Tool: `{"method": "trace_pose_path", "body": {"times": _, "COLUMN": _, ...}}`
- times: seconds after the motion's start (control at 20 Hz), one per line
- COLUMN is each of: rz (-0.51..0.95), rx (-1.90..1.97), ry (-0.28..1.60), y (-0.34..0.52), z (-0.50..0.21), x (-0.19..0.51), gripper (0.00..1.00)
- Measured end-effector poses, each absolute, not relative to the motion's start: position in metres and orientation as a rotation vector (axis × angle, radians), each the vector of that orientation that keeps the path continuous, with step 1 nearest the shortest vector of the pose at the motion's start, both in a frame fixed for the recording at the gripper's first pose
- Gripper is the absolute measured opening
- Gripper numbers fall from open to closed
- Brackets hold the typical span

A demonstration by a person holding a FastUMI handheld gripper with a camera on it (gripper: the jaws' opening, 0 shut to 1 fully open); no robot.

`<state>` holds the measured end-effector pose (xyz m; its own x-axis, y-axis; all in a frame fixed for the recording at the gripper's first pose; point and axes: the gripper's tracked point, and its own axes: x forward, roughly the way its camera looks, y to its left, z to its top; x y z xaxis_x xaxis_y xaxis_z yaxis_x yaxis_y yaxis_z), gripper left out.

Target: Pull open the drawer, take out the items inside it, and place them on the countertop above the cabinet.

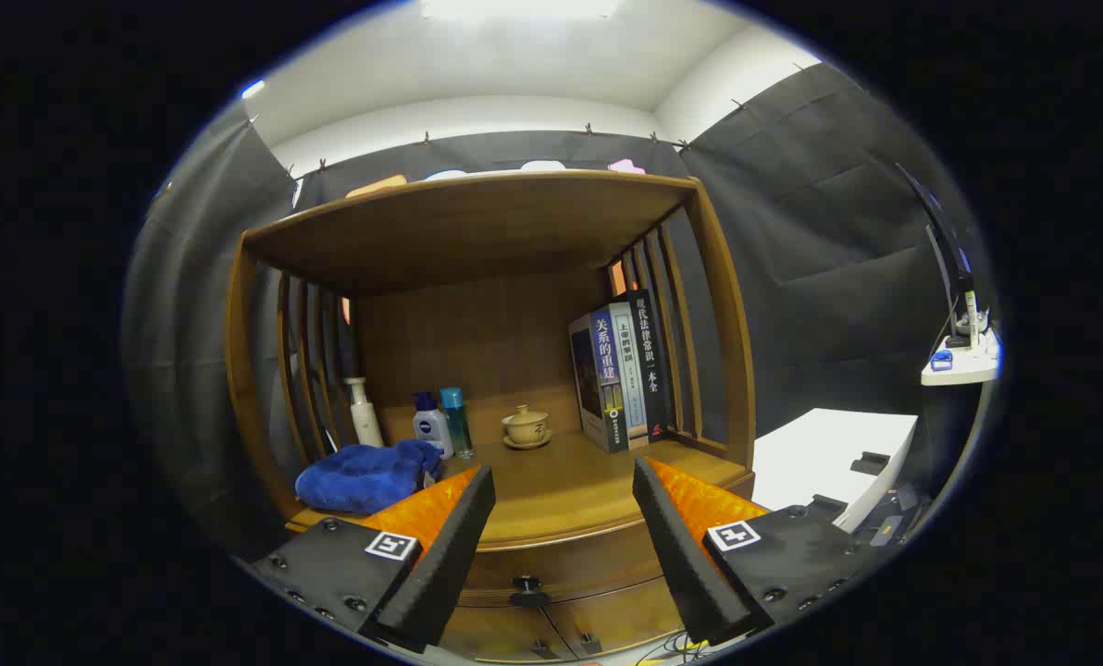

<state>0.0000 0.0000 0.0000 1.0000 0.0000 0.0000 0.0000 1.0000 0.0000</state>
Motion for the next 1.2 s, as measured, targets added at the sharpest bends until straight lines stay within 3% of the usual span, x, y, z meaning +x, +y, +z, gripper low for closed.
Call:
{"method": "trace_pose_path", "body": {"times": 0.8, "rz": 0.151, "rx": -0.029, "ry": 0.132, "y": 0.056, "z": -0.119, "x": 0.025, "gripper": 0.98}}
{"method": "trace_pose_path", "body": {"times": 1.2, "rz": 0.111, "rx": -0.072, "ry": 0.204, "y": 0.032, "z": -0.169, "x": 0.037, "gripper": 0.98}}
